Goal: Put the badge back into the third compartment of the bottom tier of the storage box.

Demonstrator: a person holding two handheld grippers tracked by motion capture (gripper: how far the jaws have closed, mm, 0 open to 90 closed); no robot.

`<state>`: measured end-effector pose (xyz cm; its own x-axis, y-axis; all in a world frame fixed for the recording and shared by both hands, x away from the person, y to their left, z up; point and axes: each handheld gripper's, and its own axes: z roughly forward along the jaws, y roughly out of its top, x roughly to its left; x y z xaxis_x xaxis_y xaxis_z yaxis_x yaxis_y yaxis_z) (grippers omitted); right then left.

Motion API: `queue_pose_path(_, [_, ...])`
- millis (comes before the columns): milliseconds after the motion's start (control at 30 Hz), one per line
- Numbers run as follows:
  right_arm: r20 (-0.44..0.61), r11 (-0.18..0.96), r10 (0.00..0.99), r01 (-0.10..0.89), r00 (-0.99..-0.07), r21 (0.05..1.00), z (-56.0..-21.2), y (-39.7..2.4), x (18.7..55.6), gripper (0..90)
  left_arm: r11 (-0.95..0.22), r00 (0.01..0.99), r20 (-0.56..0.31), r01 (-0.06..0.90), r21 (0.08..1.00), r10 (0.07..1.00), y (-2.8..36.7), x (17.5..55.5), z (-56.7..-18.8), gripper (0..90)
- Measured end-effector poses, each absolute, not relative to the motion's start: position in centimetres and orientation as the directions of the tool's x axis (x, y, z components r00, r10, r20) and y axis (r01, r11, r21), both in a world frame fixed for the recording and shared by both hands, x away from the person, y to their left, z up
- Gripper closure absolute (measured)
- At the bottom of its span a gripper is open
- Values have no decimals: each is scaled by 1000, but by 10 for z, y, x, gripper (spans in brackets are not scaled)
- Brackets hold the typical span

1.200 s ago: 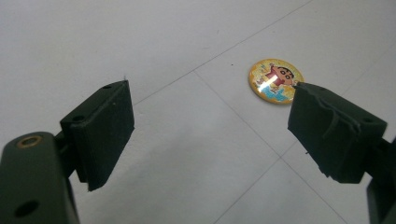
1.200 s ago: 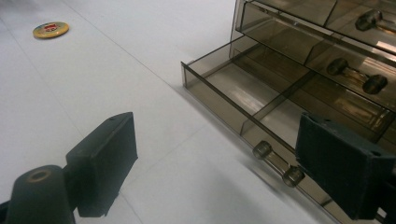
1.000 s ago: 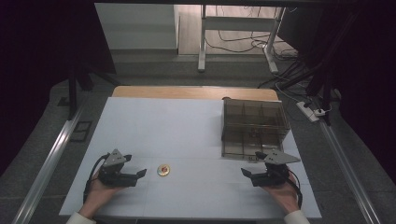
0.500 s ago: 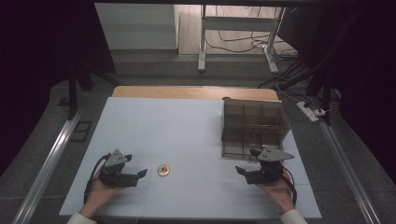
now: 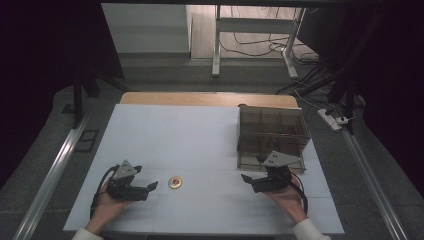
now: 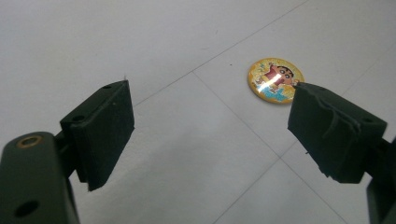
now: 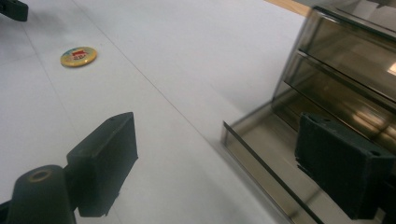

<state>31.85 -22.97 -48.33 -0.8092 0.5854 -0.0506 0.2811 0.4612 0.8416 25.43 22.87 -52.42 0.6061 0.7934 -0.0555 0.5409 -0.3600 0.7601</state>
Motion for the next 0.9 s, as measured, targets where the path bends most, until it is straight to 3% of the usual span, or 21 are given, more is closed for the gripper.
queue_pose_path(900, [-50, 516, 473, 230, -880, 825, -476, -161, 333, 128, -368, 605, -46, 542, 755, 795, 228, 254, -526, 148])
